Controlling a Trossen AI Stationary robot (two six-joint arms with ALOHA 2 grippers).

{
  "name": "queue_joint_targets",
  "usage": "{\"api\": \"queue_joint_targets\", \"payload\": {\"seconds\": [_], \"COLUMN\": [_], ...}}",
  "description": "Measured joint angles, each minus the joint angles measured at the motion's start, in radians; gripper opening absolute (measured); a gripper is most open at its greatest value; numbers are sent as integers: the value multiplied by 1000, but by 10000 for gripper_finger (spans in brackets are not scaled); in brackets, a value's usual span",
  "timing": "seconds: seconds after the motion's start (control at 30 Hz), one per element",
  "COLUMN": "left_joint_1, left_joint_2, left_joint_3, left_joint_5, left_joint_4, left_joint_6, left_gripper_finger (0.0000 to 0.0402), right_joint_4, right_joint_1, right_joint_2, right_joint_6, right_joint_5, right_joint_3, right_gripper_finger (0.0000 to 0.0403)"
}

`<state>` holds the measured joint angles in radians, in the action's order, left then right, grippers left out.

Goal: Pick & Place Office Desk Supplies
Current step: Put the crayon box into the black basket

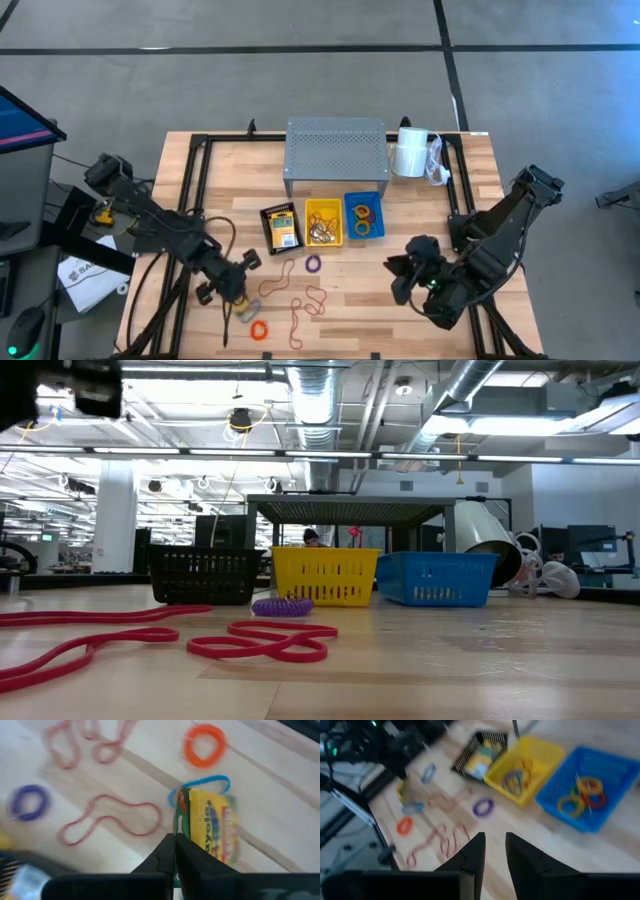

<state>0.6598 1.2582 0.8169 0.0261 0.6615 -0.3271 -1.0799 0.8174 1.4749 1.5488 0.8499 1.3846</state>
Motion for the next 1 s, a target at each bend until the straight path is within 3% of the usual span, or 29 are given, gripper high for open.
{"api": "queue_joint_targets", "payload": {"seconds": [0.3,0.53,0.73,1.0], "left_joint_1": [-15,-70,-162,-316], "left_joint_2": [-35,-35,-35,-43], "left_joint_3": [66,159,220,241], "left_joint_5": [82,159,222,239], "left_joint_4": [18,134,195,187], "left_joint_6": [65,96,123,123], "left_gripper_finger": [0,0,0,0], "right_joint_4": [125,387,402,381], "right_joint_1": [-107,-214,-251,-265], "right_joint_2": [100,200,166,91], "right_joint_6": [-73,-315,-339,-400], "right_joint_5": [36,-70,38,45], "right_joint_3": [-5,-4,-4,-4], "right_gripper_finger": [74,87,93,93]}}
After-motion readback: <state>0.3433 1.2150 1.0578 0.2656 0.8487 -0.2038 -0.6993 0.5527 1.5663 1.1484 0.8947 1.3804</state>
